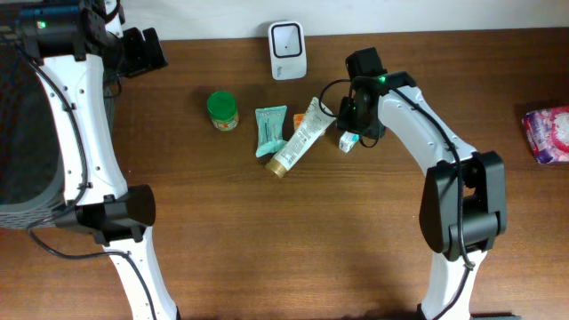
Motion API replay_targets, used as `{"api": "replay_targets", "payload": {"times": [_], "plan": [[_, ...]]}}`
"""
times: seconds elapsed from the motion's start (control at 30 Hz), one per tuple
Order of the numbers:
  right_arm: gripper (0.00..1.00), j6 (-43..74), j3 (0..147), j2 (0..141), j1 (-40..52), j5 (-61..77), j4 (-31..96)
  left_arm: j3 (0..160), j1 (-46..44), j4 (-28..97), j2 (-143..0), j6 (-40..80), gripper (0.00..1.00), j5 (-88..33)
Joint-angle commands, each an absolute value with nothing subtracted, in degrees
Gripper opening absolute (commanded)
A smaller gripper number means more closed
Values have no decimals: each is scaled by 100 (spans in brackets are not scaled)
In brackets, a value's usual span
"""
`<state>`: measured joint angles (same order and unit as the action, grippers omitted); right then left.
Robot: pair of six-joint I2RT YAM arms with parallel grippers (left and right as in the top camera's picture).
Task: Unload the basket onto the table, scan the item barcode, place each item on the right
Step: 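Reach the right gripper down and grasp the small blue Kleenex pack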
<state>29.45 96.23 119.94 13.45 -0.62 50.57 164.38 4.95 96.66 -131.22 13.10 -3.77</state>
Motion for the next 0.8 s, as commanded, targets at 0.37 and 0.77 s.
{"api": "replay_targets", "payload": {"times": [0.37,0.77], "plan": [[49,3111,9577,12202,1339,-526,5293,16505,504,9671,-12910,1323,99,-318],[49,2270,9581,12197,515,82,5957,16505,506,9671,-12910,1323,99,-318]]}}
